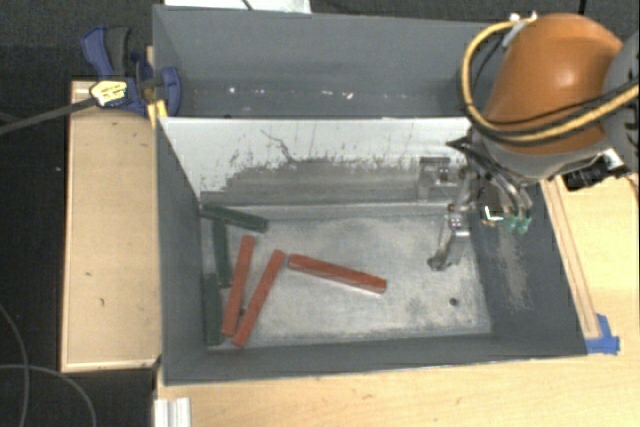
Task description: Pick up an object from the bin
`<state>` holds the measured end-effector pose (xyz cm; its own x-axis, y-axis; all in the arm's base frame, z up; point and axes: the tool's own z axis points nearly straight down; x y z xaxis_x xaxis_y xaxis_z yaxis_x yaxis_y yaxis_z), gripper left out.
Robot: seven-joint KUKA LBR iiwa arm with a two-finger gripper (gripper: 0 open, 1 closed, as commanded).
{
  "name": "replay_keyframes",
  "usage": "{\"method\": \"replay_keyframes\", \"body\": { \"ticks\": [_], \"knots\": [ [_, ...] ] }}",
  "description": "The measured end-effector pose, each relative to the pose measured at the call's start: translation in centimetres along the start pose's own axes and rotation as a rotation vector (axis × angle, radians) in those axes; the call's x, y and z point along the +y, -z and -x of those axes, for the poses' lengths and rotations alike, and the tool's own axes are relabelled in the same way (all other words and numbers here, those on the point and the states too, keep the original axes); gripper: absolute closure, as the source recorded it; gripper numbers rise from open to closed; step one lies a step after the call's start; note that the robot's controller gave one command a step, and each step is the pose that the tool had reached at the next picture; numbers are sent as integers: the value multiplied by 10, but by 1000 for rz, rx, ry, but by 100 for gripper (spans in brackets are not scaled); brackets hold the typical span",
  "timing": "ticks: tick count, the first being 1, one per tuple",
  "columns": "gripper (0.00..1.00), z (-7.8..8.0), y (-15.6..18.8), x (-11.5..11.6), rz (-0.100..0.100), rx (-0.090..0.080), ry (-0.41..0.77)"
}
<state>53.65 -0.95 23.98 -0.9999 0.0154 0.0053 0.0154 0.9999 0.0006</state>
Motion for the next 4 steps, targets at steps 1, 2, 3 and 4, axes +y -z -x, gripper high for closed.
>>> {"method": "replay_keyframes", "body": {
  "ticks": [1,2,3,4],
  "knots": [
    [0,1,4,0,0,-8,0],
    [0,-14,-45,43,0,-14,7],
    [0,-9,-94,93,-1,-8,163],
    [0,-6,-111,105,2,-12,229]
  ]
}}
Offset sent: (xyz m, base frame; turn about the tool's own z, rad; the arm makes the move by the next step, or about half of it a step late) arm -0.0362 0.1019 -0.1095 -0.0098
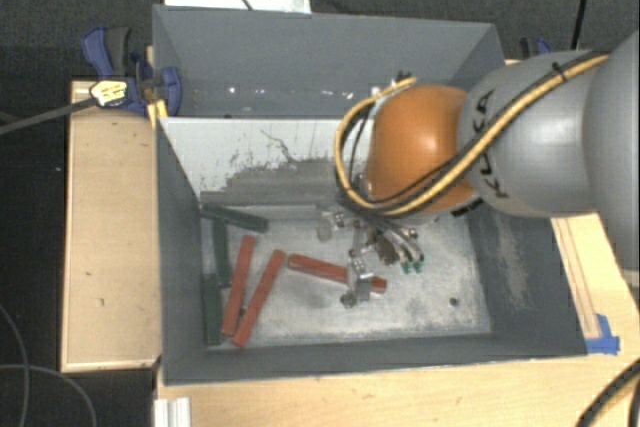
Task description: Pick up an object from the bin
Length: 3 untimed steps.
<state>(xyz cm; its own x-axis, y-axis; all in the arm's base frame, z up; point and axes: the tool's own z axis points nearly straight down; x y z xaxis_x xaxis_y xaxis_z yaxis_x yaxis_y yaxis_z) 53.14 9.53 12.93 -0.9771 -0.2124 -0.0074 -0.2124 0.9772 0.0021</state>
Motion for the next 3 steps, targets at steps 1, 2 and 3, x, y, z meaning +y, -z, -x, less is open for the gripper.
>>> {"method": "replay_keyframes", "body": {
  "ticks": [1,2,3],
  "knots": [
    [0,-8,-20,-20,-1,8,7],
    [100,27,-59,-14,-2,4,-151],
    [100,27,-59,-14,-2,4,-151]
  ]
}}
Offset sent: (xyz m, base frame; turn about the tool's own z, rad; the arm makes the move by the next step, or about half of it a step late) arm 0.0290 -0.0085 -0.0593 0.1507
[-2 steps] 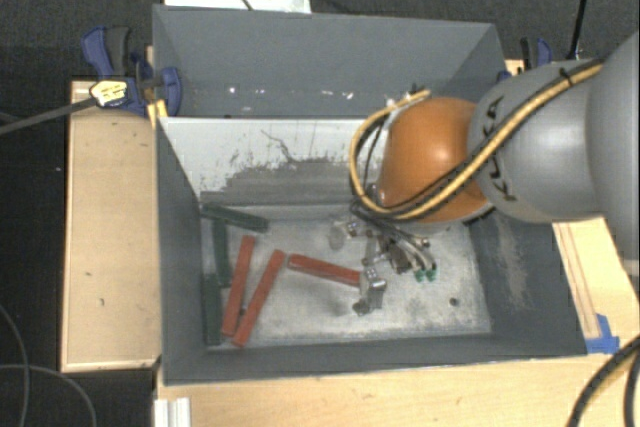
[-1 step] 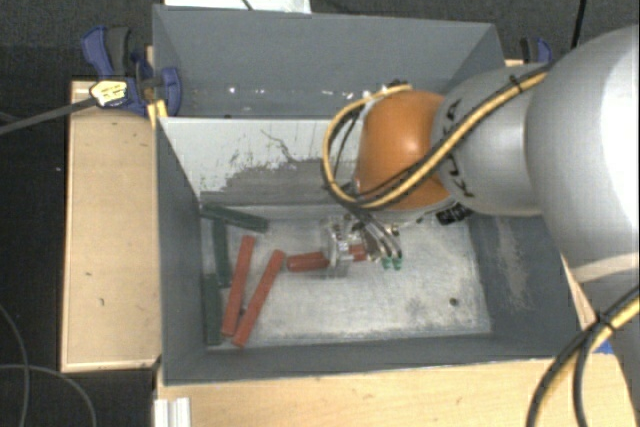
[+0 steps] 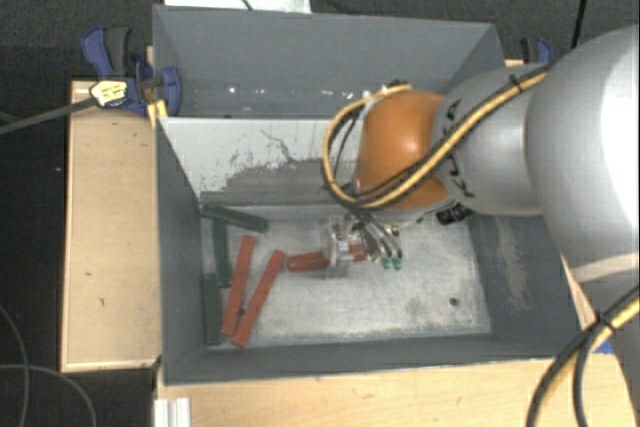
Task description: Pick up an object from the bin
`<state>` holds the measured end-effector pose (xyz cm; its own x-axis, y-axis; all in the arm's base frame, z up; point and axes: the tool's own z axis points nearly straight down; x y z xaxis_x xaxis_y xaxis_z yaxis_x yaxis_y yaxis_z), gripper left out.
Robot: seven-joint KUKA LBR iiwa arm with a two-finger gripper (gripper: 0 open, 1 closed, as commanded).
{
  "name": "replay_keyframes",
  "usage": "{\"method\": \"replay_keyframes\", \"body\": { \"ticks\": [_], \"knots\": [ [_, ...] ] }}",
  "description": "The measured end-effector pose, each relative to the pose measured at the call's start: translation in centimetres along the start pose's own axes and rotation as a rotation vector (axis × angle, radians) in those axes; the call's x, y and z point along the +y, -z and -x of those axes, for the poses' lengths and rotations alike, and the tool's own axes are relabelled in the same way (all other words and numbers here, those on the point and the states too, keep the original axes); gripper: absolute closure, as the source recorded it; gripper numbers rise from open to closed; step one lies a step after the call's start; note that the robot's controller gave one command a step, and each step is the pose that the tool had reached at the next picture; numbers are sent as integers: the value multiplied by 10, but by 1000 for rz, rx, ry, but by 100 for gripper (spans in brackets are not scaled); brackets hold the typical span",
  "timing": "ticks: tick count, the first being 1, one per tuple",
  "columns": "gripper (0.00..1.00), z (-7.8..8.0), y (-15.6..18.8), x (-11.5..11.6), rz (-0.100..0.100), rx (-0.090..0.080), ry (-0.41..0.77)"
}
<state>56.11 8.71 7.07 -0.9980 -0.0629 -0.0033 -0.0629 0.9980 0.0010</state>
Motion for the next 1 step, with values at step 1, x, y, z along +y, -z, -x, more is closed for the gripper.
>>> {"method": "replay_keyframes", "body": {
  "ticks": [1],
  "knots": [
    [100,0,135,-11,-1,1,-21]
  ]
}}
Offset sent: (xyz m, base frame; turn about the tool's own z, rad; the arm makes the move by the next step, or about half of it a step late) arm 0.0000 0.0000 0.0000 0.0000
